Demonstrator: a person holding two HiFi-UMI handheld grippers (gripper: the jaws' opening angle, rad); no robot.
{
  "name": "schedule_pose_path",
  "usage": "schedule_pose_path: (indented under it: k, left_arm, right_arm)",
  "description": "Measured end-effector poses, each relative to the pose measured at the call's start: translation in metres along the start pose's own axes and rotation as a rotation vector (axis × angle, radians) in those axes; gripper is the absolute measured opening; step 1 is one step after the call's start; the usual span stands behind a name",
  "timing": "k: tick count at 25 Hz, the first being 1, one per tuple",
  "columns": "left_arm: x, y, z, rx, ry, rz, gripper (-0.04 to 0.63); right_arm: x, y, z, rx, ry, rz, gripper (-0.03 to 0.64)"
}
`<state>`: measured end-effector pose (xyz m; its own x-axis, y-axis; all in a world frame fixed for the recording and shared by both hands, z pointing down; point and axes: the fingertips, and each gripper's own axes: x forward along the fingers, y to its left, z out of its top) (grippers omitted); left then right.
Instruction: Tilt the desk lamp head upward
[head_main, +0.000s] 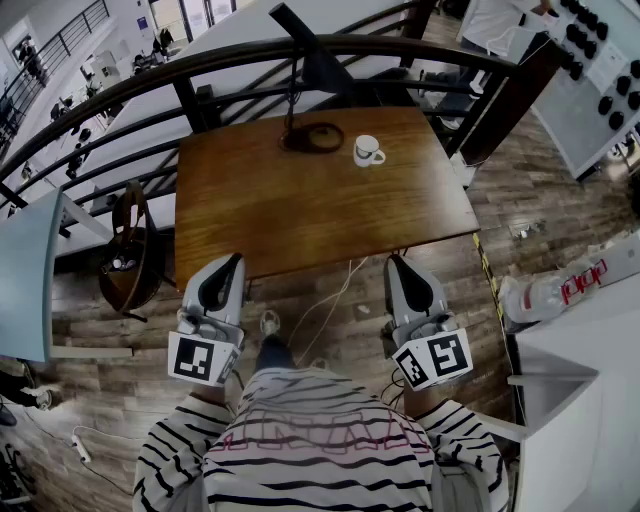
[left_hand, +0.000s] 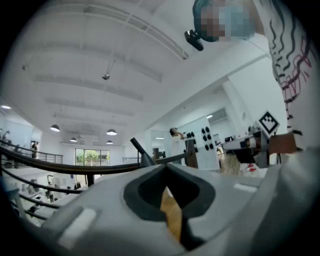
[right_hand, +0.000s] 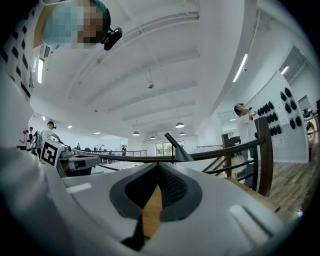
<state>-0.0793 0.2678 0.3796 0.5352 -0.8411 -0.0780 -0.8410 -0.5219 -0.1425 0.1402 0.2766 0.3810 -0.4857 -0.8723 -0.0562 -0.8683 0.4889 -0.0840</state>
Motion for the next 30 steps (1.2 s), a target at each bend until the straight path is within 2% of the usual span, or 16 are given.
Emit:
schedule_pose_path:
  k: [7, 9, 11, 15, 19, 22, 27, 30]
  left_arm:
    - [0.040, 0.039, -0.005, -0.024, -0.018, -0.025, 0.006]
    - [0.054, 0.050, -0.008, -0.034, -0.018, -0.037, 0.089]
    - [0.068, 0.062, -0.010, -0.040, -0.016, -0.047, 0.118]
    - [0.093, 0.080, -0.010, -0.039, -0.013, -0.086, 0.153]
    - [0.119, 0.104, -0.013, -0.045, -0.010, -0.131, 0.206]
    - [0.138, 0.127, -0.020, -0.052, -0.005, -0.159, 0.235]
    - [0.150, 0.141, -0.023, -0.050, -0.003, -0.195, 0.268]
    - [0.158, 0.169, -0.026, -0.057, -0.003, -0.219, 0.291]
  right_arm:
    - [0.047, -0.018, 0.004, 0.054, -0.037, -0.037, 0.002]
    - [0.061, -0.023, 0.004, 0.059, -0.040, -0.050, 0.002]
    - [0.076, -0.026, 0.005, 0.064, -0.045, -0.057, 0.003]
    - [0.105, -0.032, 0.009, 0.082, -0.059, -0.067, 0.104]
    - [0.141, -0.037, 0.011, 0.096, -0.066, -0.082, 0.171]
    - [0.171, -0.039, 0.007, 0.104, -0.061, -0.099, 0.202]
    - [0.191, -0.038, 0.007, 0.108, -0.065, -0.121, 0.263]
    - [0.216, -0.028, 0.010, 0.110, -0.071, -0.140, 0.295]
